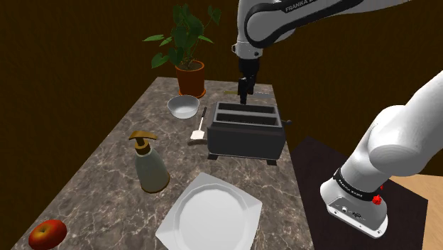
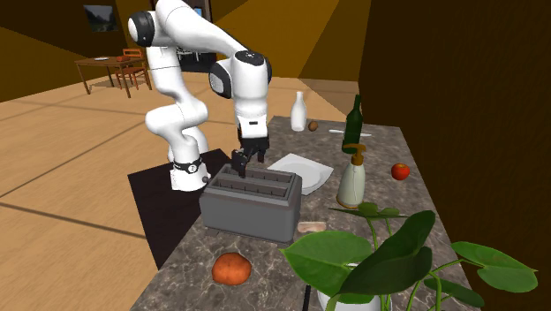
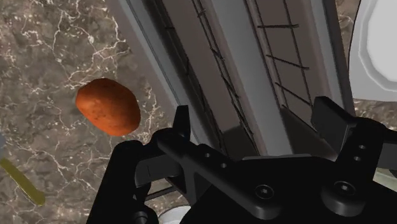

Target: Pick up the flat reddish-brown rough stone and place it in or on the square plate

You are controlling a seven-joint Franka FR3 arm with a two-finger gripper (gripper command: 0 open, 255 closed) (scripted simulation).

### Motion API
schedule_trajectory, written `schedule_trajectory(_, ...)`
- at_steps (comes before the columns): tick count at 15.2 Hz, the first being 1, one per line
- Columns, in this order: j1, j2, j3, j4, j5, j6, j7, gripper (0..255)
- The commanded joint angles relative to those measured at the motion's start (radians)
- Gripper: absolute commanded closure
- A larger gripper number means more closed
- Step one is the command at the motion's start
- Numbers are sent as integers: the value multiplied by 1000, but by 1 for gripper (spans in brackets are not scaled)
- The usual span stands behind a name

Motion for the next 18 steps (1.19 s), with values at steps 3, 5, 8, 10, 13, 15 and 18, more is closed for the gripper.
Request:
schedule_trajectory(3,24,149,24,73,-27,71,-50,0)
schedule_trajectory(5,36,221,36,113,-44,101,-71,0)
schedule_trajectory(8,55,328,54,178,-75,139,-99,0)
schedule_trajectory(10,68,399,64,225,-98,159,-116,0)
schedule_trajectory(13,91,505,79,301,-136,184,-139,0)
schedule_trajectory(15,93,359,81,298,-135,209,-134,0)
schedule_trajectory(18,103,394,86,281,-141,256,-113,0)
